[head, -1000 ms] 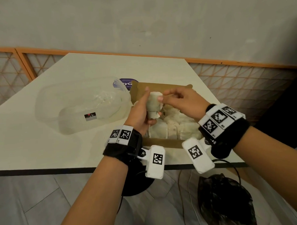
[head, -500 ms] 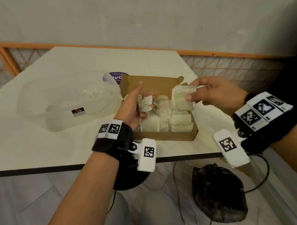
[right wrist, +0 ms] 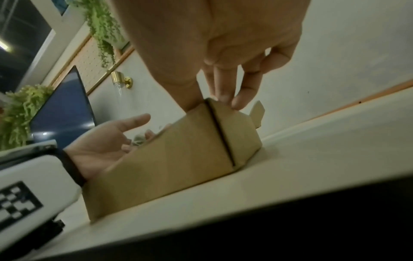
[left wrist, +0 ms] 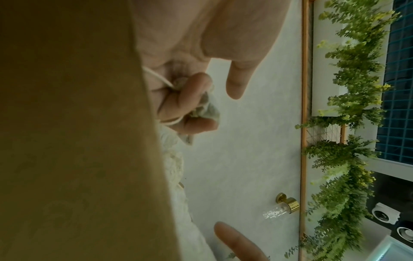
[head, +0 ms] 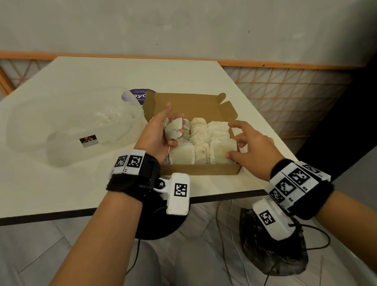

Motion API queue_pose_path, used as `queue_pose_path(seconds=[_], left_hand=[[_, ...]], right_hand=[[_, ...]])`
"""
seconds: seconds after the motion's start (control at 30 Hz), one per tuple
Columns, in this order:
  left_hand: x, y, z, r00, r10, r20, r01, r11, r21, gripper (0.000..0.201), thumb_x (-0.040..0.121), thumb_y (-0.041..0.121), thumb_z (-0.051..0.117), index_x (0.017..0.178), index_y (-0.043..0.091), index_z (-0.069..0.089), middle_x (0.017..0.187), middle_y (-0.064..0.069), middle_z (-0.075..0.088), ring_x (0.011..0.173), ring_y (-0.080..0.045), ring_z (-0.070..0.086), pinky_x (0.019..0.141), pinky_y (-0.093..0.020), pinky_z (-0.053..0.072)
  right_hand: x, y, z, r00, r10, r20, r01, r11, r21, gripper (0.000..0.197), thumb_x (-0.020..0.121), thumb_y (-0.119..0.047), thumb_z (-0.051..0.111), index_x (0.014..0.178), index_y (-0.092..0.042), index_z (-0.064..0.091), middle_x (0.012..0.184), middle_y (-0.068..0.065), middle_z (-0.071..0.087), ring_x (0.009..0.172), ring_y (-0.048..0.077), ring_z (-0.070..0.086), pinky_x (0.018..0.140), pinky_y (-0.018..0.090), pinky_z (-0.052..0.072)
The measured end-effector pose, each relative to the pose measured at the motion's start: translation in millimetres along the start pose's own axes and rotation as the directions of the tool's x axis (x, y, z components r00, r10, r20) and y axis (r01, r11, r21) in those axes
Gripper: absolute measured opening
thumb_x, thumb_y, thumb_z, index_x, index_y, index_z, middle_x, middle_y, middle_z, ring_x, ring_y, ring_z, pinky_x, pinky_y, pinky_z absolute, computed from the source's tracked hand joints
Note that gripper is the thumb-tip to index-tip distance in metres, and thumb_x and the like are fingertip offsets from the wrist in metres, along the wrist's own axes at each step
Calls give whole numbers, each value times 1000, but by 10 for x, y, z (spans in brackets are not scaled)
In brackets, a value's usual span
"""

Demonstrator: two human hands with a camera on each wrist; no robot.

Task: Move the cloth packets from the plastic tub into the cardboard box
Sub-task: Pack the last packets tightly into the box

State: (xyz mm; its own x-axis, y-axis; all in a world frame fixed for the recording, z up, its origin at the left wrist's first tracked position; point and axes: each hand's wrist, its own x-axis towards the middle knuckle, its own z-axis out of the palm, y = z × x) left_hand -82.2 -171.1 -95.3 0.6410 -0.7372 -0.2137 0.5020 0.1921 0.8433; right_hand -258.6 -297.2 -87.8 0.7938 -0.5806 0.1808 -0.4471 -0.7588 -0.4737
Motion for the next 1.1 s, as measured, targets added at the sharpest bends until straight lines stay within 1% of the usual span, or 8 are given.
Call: queue_pose_path(seconds=[0.2,0.33,0.43,0.57,0.73,0.83,1.0,1.1], left_hand=[[-12,27,-9,998,-52,35,56,992,-110,27,95,34,44,96,10,57,76,-2,58,53,-10,55,34,-14,29],[-39,44,-11,993,-67,93,85,975,-206,29,92,21,33,98,5,56,85,-9,57,62,-17,60,37,-13,34],[-47,29,-12,988,-73,139,107,961,-256,32,90,10,27,98,2,57,89,-15,59,71,-24,66,42,-17,46],[-66,21,14,983,-54,173,97,964,-248,35,91,0,25,101,5,58,92,-15,61,66,-22,69,54,-23,55],[-69,4,55,971,1,239,21,996,-92,35,96,-5,28,114,7,56,106,-8,62,77,-15,69,61,-23,58],[-68,-14,39,957,0,291,1,1000,-1,35,96,-7,34,117,9,58,116,-4,62,90,-15,68,72,-24,57],[-77,-22,21,953,17,303,-28,999,33,33,92,-7,45,115,11,59,116,-2,65,88,-12,69,67,-22,59],[-82,-10,16,972,37,233,-28,999,-40,25,92,-1,50,111,11,60,102,-1,71,75,-11,70,63,-22,58]], right_hand=[[-117,-29,-55,964,-252,-83,237,959,-155,11,86,-40,53,91,-33,60,85,-17,59,91,8,43,82,27,16],[-103,-13,-14,962,-265,65,272,907,-320,41,84,-53,35,81,-29,69,75,-18,60,89,9,43,85,29,14],[-23,-219,-77,963,-206,-173,209,978,0,24,88,-45,52,81,-28,66,72,-21,56,80,8,49,86,27,28],[149,-507,94,1000,0,0,0,880,475,20,77,-47,67,82,-27,66,80,-9,64,73,6,57,69,18,46],[334,-501,435,989,130,64,-143,809,570,48,61,-58,71,92,-22,65,85,0,67,79,16,63,78,33,53],[336,-444,498,984,155,91,-172,666,726,30,70,-33,77,88,-12,66,87,9,71,84,23,67,83,37,55],[315,-426,401,991,111,80,-122,456,881,17,80,0,66,68,-7,58,57,-3,59,45,0,51,45,11,40],[312,-403,397,989,136,56,-107,409,906,18,81,-6,66,67,-12,57,65,2,54,51,6,45,47,17,34]])
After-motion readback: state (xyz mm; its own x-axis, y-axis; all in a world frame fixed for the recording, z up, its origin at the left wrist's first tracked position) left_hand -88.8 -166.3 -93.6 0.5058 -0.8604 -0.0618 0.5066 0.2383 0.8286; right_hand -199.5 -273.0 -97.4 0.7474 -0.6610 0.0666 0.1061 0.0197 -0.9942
